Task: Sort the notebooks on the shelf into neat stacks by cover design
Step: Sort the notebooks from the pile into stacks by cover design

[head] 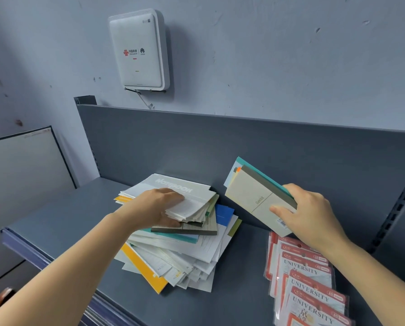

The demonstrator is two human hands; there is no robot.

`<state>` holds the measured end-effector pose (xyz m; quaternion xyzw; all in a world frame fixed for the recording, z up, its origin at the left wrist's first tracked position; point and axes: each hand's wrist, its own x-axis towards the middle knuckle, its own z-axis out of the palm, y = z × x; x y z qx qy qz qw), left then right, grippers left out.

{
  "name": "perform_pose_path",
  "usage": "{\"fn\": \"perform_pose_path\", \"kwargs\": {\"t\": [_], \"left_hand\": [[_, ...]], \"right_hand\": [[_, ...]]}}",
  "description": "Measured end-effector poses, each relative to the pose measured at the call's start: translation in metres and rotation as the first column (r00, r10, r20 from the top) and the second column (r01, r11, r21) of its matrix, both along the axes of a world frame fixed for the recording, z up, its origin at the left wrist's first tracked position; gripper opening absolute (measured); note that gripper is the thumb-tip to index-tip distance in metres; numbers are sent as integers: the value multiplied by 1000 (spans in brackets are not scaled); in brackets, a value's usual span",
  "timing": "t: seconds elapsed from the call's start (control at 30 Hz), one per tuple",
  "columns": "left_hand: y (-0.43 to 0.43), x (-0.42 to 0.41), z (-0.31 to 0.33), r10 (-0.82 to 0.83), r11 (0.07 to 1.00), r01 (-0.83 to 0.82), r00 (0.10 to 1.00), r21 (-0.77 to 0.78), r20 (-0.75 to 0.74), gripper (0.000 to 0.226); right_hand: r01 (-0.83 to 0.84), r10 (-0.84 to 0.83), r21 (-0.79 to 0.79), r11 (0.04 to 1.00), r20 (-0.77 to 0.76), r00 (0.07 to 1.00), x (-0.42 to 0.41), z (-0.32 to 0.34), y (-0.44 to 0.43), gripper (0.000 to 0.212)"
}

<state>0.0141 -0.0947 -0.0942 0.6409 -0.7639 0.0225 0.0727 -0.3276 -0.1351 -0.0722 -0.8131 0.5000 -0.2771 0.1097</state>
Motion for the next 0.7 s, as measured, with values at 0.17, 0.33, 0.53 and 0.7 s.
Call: {"fn": "perform_pose_path", "kwargs": {"t": [0.17,0.33,0.53,0.7], "left_hand": [[1,-1,7,46,999,-44,995,-17,91,51],[-1,2,-4,36,968,-3,991,-253,126,59],[15,-6,13,108,931,-40,980,-362,169,51],[44,-21,47,139,849,-59,984,-526,113,38]], "right_hand": [[-32,32,22,999,12,999,-8,-6,-8,38],[-61,58,45,997,72,996,-16,-11,-14,35],[-88,84,56,995,72,994,-23,-16,-18,36],[-19,17,21,1000,71,997,-18,-13,-2,42]]}}
